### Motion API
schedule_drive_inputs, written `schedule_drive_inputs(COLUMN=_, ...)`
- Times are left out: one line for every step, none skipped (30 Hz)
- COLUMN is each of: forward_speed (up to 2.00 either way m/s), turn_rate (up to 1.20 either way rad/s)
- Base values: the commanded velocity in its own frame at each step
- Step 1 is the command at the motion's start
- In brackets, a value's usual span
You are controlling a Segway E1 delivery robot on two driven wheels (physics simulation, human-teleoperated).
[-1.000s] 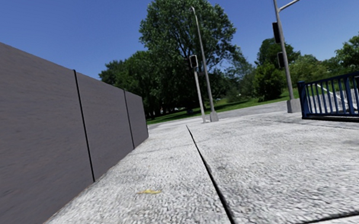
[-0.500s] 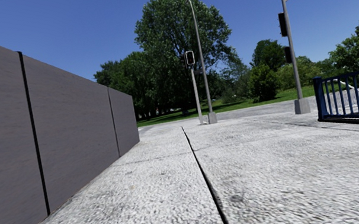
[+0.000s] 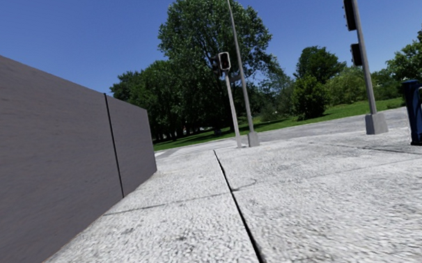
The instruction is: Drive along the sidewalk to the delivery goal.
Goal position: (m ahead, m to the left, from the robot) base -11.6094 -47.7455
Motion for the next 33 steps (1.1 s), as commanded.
schedule_drive_inputs(forward_speed=2.00, turn_rate=-0.11)
schedule_drive_inputs(forward_speed=2.00, turn_rate=-0.11)
schedule_drive_inputs(forward_speed=2.00, turn_rate=-0.11)
schedule_drive_inputs(forward_speed=2.00, turn_rate=-0.11)
schedule_drive_inputs(forward_speed=2.00, turn_rate=-0.10)
schedule_drive_inputs(forward_speed=2.00, turn_rate=-0.10)
schedule_drive_inputs(forward_speed=1.96, turn_rate=-0.11)
schedule_drive_inputs(forward_speed=1.79, turn_rate=-0.21)
schedule_drive_inputs(forward_speed=1.79, turn_rate=-0.21)
schedule_drive_inputs(forward_speed=1.46, turn_rate=-0.36)
schedule_drive_inputs(forward_speed=1.15, turn_rate=-0.49)
schedule_drive_inputs(forward_speed=1.02, turn_rate=-0.54)
schedule_drive_inputs(forward_speed=1.02, turn_rate=-0.54)
schedule_drive_inputs(forward_speed=0.99, turn_rate=-0.55)
schedule_drive_inputs(forward_speed=0.99, turn_rate=-0.55)
schedule_drive_inputs(forward_speed=1.01, turn_rate=-0.54)
schedule_drive_inputs(forward_speed=1.01, turn_rate=-0.54)
schedule_drive_inputs(forward_speed=1.03, turn_rate=-0.38)
schedule_drive_inputs(forward_speed=1.08, turn_rate=-0.30)
schedule_drive_inputs(forward_speed=1.10, turn_rate=-0.29)
schedule_drive_inputs(forward_speed=1.10, turn_rate=-0.29)
schedule_drive_inputs(forward_speed=1.10, turn_rate=-0.39)
schedule_drive_inputs(forward_speed=1.09, turn_rate=-0.48)
schedule_drive_inputs(forward_speed=1.09, turn_rate=-0.50)
schedule_drive_inputs(forward_speed=1.09, turn_rate=-0.50)
schedule_drive_inputs(forward_speed=1.09, turn_rate=-0.38)
schedule_drive_inputs(forward_speed=1.11, turn_rate=-0.10)
schedule_drive_inputs(forward_speed=1.11, turn_rate=-0.10)
schedule_drive_inputs(forward_speed=1.14, turn_rate=0.00)
schedule_drive_inputs(forward_speed=1.15, turn_rate=0.00)
schedule_drive_inputs(forward_speed=1.15, turn_rate=0.00)
schedule_drive_inputs(forward_speed=1.15, turn_rate=0.00)
schedule_drive_inputs(forward_speed=1.14, turn_rate=0.00)
